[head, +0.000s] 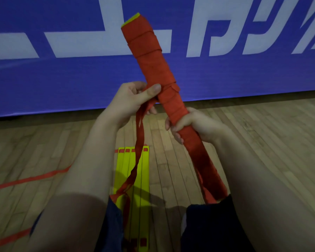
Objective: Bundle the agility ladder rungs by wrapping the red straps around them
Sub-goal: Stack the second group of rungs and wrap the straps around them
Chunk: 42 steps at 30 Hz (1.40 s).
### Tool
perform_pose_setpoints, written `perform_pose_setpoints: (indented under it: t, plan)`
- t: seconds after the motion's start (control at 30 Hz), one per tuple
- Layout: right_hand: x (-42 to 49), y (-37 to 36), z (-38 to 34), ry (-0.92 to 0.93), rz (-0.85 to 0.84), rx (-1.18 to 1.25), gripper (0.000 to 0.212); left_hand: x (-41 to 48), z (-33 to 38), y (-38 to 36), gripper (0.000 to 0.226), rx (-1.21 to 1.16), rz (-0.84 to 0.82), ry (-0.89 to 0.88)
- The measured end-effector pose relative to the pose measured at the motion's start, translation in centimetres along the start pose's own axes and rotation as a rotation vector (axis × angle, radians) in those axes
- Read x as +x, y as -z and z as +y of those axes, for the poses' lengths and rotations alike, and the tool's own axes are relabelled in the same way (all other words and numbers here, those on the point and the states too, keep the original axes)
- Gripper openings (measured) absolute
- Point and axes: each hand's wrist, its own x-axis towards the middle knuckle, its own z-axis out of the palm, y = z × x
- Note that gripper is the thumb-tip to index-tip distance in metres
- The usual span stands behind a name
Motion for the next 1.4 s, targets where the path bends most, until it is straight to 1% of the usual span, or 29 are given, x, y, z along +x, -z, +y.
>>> perform_pose_setpoints:
  t: [0.07, 0.2, 0.3, 0.4, 0.47, 0.53, 0.6, 0.7, 0.73, 0.87, 0.93, 1.0, 1.07, 1.1, 1.17, 1.23, 1.3, 1.4]
  plan:
    - [-0.5, 0.9, -0.2, 0.013, 0.047, -0.021, 0.015, -0.2, 0.1, 0.8, 0.028, 0.049, -0.053, 0.012]
    - [-1.5, 2.6, -0.3, 0.013, 0.145, 0.039, 0.017, -0.5, -0.1, 1.9, 0.014, 0.103, -0.169, 0.055]
    - [-1.5, 3.1, 0.0, 0.008, 0.298, 0.054, 0.011, -0.6, -0.1, 1.7, 0.012, 0.156, -0.194, 0.092]
    - [-0.9, 2.9, 0.2, 0.001, 0.479, -0.047, 0.006, -0.6, 0.0, 1.1, 0.011, 0.189, -0.209, 0.096]
    - [-0.4, 2.7, 0.4, 0.000, 0.541, -0.136, 0.010, -0.7, 0.2, 1.0, 0.015, 0.217, -0.231, 0.113]
    - [-0.1, 2.7, 0.6, -0.002, 0.550, -0.166, 0.014, -0.8, 0.4, 1.0, 0.021, 0.225, -0.248, 0.132]
    - [-0.1, 2.9, 0.6, -0.001, 0.524, -0.162, 0.017, -0.8, 0.5, 1.1, 0.023, 0.227, -0.256, 0.152]
    - [-0.4, 3.2, 0.3, -0.034, 0.404, -0.179, 0.020, -0.8, 0.3, 1.5, 0.024, 0.243, -0.240, 0.179]
    - [-0.6, 3.2, 0.2, -0.055, 0.367, -0.152, 0.019, -0.8, 0.3, 1.7, 0.023, 0.256, -0.224, 0.181]
    - [-0.8, 2.9, 0.3, -0.061, 0.267, 0.082, 0.035, -0.7, 0.2, 1.9, 0.021, 0.245, -0.172, 0.143]
    - [-0.8, 2.6, 0.2, -0.057, 0.234, 0.109, 0.034, -0.6, 0.1, 1.9, 0.022, 0.239, -0.147, 0.138]
    - [-0.9, 2.7, 0.0, -0.056, 0.218, 0.016, 0.026, -0.6, 0.0, 2.2, 0.023, 0.253, -0.117, 0.144]
    - [-1.1, 2.8, -0.2, -0.050, 0.232, -0.087, 0.017, -0.6, 0.0, 2.4, 0.024, 0.292, -0.091, 0.129]
    - [-1.1, 2.7, -0.3, -0.047, 0.259, -0.120, 0.017, -0.5, 0.0, 2.3, 0.025, 0.293, -0.082, 0.120]
    - [-0.8, 2.3, -0.1, -0.033, 0.352, -0.157, 0.029, -0.6, 0.2, 1.8, 0.024, 0.256, -0.095, 0.114]
    - [-0.4, 1.7, 0.0, -0.017, 0.428, -0.155, 0.037, -0.6, 0.2, 0.9, 0.018, 0.247, -0.134, 0.107]
    - [-0.3, 1.2, 0.1, -0.004, 0.456, -0.127, 0.042, -0.7, 0.2, 0.3, 0.015, 0.273, -0.143, 0.094]
    - [-0.2, 0.5, -0.2, 0.030, 0.440, -0.136, 0.043, -0.6, 0.2, 0.1, 0.011, 0.286, -0.118, 0.090]
